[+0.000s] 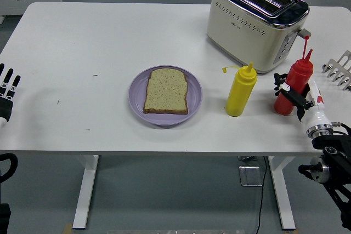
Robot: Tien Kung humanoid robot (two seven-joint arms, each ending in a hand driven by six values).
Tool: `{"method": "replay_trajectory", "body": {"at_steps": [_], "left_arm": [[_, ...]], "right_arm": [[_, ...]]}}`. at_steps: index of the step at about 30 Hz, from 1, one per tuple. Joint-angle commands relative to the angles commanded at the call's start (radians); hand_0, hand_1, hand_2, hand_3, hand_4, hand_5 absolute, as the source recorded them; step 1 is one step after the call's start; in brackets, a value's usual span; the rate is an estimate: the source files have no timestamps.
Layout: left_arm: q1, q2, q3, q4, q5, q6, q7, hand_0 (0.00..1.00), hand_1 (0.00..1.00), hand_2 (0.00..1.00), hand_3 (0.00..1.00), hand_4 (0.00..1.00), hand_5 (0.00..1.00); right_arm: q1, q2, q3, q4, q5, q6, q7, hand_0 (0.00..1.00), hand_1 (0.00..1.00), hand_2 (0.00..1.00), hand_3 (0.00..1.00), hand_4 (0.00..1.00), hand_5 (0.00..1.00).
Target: Pick up the cup,pour liquid into bread,place the cup on the desk
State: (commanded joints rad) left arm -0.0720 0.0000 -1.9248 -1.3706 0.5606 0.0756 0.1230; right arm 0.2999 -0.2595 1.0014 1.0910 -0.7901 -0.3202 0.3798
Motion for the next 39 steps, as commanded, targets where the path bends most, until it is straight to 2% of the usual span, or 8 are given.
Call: {"method": "replay_trajectory", "body": {"at_steps": [12,23,24,29,30,35,36,39], "left_arm": [[0.0,0.0,0.0,0.0,0.0,0.0,0.0,0.777,0.728,0.726,0.659,0.521,0.927],[0.002,0.0,0.005,0.0,0.001,0.0,0.0,0.777,0.728,0.726,0.659,0.521,0.927],[0.003,0.0,0.005,0.0,0.001,0.0,0.0,0.777,0.728,0.726,0.659,0.521,0.928],[0.004,0.0,0.006,0.0,0.001,0.0,0.0,0.777,0.728,0.726,0.659,0.521,0.928],[0.004,0.0,0.006,0.0,0.001,0.0,0.0,0.777,0.728,0.726,0.659,0.521,0.927],[0.005,0.0,0.009,0.0,0.001,0.0,0.001,0.777,0.728,0.726,0.659,0.521,0.927],[0.005,0.0,0.009,0.0,0.001,0.0,0.001,0.777,0.727,0.725,0.659,0.521,0.927],[0.005,0.0,0.009,0.0,0.001,0.0,0.001,0.777,0.727,0.725,0.659,0.521,0.927]], "right_arm": [[-0.019,-0.002,0.014,0.002,0.016,-0.023,0.061,0.506,0.471,0.442,0.442,0.764,0.296],[-0.054,-0.007,0.026,0.022,0.003,-0.01,0.077,0.531,0.494,0.465,0.452,0.767,0.29],[-0.057,-0.008,0.027,0.024,0.0,-0.008,0.077,0.638,0.588,0.553,0.584,0.775,0.287],[-0.088,-0.018,0.037,0.041,-0.033,0.009,0.064,0.638,0.588,0.553,0.584,0.775,0.287],[-0.091,-0.019,0.037,0.043,-0.036,0.011,0.062,0.792,0.748,0.779,0.821,0.796,0.287],[-0.104,-0.023,0.042,0.044,-0.071,0.028,0.039,0.792,0.748,0.779,0.821,0.796,0.287],[-0.105,-0.023,0.043,0.044,-0.075,0.03,0.036,0.89,0.837,0.916,0.976,0.818,0.277],[-0.11,-0.022,0.051,0.042,-0.082,0.029,0.033,0.89,0.837,0.916,0.976,0.818,0.277]]}}
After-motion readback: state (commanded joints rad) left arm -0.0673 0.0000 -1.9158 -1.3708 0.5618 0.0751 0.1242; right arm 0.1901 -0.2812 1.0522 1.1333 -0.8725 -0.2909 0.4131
